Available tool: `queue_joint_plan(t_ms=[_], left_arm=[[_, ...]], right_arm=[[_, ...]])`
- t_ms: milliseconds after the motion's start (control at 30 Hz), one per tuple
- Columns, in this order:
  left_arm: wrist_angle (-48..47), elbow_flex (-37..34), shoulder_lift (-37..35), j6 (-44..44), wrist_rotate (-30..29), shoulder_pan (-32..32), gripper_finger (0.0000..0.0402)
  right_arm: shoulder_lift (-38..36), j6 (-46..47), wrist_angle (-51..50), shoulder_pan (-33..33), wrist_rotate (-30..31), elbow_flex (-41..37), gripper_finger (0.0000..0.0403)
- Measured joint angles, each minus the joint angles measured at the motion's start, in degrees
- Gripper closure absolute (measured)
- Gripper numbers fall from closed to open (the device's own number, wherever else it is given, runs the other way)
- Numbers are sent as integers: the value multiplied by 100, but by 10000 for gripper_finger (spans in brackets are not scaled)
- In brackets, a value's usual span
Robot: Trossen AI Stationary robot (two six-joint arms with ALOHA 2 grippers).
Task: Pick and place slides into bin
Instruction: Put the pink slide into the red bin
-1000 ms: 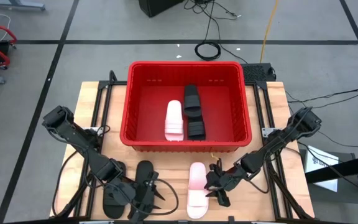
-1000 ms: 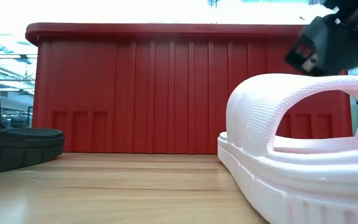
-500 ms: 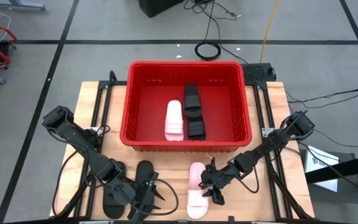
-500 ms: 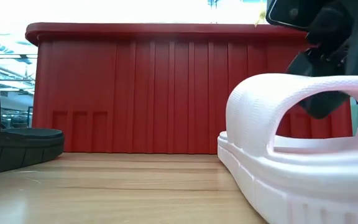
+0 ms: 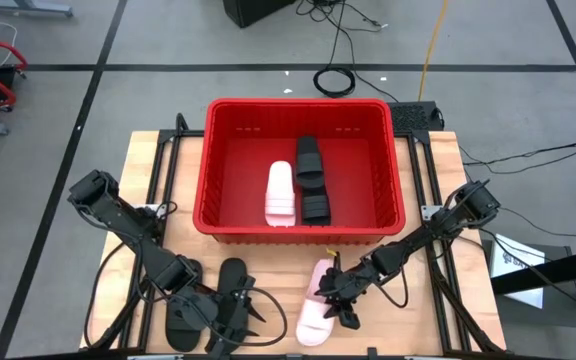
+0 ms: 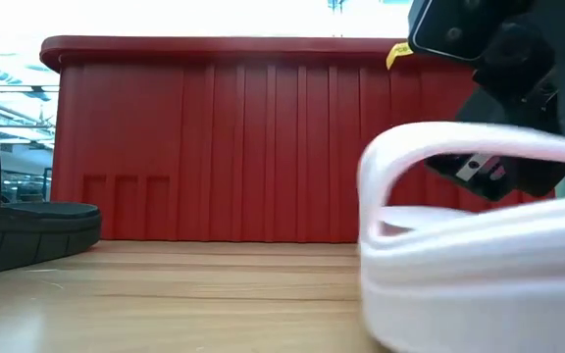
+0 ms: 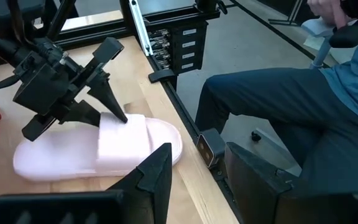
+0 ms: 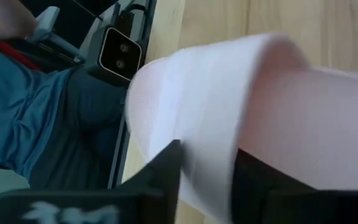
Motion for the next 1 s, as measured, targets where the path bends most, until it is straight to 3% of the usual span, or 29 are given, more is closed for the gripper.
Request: queue_joint_plan(t_ms=[200,400,733,1000], left_arm=[[-5,0,0,-1,0,0,256],[-8,0,0,-2,0,63,256],[-47,2,-2,249,0,261,256],[27,2,-2,382,-4,460,256]], right_arm=[[0,-262,131,-38,-161,-2,394],[-17,-388,192,-38,-157,-2,392],[-24,-717,1149,-40,-285,4,397],[-24,-1046,1153,-38,-518,431,398]])
